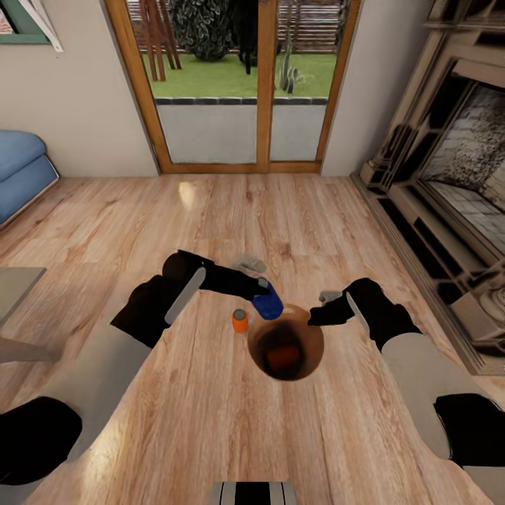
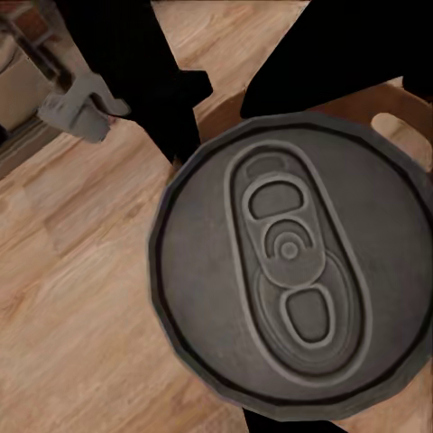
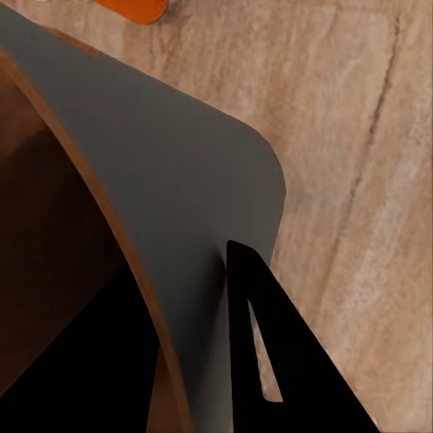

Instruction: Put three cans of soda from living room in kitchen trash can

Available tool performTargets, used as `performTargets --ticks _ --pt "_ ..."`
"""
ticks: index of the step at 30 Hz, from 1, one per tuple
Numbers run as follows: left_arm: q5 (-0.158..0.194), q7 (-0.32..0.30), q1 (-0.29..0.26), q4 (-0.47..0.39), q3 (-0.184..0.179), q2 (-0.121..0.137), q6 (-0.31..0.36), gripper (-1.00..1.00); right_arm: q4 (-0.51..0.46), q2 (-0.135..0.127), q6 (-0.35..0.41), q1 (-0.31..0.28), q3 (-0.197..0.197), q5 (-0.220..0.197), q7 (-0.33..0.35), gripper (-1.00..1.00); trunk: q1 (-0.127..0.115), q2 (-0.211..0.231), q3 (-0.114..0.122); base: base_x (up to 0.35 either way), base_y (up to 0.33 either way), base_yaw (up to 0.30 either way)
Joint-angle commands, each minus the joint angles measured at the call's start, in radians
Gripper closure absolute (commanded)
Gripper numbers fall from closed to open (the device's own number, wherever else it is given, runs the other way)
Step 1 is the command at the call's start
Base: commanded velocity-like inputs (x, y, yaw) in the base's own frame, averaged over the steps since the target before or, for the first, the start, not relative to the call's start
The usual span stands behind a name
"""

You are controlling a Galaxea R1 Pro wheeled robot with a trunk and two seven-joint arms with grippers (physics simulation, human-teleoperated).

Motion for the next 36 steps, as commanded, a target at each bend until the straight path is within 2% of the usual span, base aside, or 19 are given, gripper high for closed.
performTargets --ticks 1,3,8,10,11,12,17,23,27,34,36 --pt "-0.003 0.000 -0.002 0.012 -0.019 -0.009 -0.003 1.00 0.002 0.006 0.006 -0.001 -0.001 -0.024 0.003 1.00 0.000 0.000 0.000 0.000 0.000 0.000" --pt "-0.007 0.002 -0.008 0.081 -0.076 -0.048 -0.019 1.00 0.034 0.035 0.006 -0.003 -0.002 -0.024 0.003 1.00 0.000 0.000 0.000 0.000 0.000 0.000" --pt "-0.008 0.004 -0.010 0.146 -0.094 -0.059 -0.090 1.00 0.056 0.088 0.006 -0.004 -0.004 -0.024 -0.012 1.00 0.000 0.000 0.000 0.000 0.000 0.000" --pt "-0.008 0.004 -0.010 0.166 -0.100 -0.060 -0.113 1.00 0.059 0.101 0.006 -0.005 -0.004 -0.024 -0.019 1.00 0.000 0.000 0.000 0.000 0.000 0.000" --pt "-0.008 0.004 -0.010 0.177 -0.107 -0.061 -0.127 1.00 0.059 0.107 0.006 -0.005 -0.005 -0.024 -0.023 1.00 0.000 0.000 0.000 0.000 0.000 0.000" --pt "-0.008 0.004 -0.010 0.202 -0.130 -0.061 -0.156 1.00 0.061 0.116 0.006 -0.006 -0.005 -0.024 -0.028 1.00 0.000 0.000 0.000 0.000 0.000 0.000" --pt "-0.006 0.005 -0.010 0.277 -0.204 -0.062 -0.211 1.00 0.062 0.130 0.006 -0.008 -0.006 -0.024 -0.035 1.00 0.000 0.000 0.000 0.000 0.000 0.000" --pt "-0.005 0.003 -0.010 0.307 -0.242 -0.061 -0.226 1.00 0.062 0.140 0.006 -0.010 -0.008 -0.024 -0.038 1.00 0.000 0.000 0.000 0.000 0.000 0.000" --pt "-0.005 0.001 -0.010 0.313 -0.292 -0.055 -0.228 1.00 0.062 0.138 0.006 -0.011 -0.010 -0.024 -0.039 1.00 0.000 0.000 0.000 0.000 0.000 0.000" --pt "-0.005 0.003 -0.010 0.315 -0.317 -0.055 -0.229 1.00 0.061 0.140 0.006 -0.013 -0.014 -0.024 -0.039 1.00 0.000 0.000 0.000 0.000 0.000 0.000" --pt "-0.008 0.003 -0.009 0.315 -0.341 -0.054 -0.229 1.00 0.060 0.139 0.006 -0.015 -0.015 -0.024 -0.039 1.00 0.000 0.000 0.000 0.000 0.000 0.000"
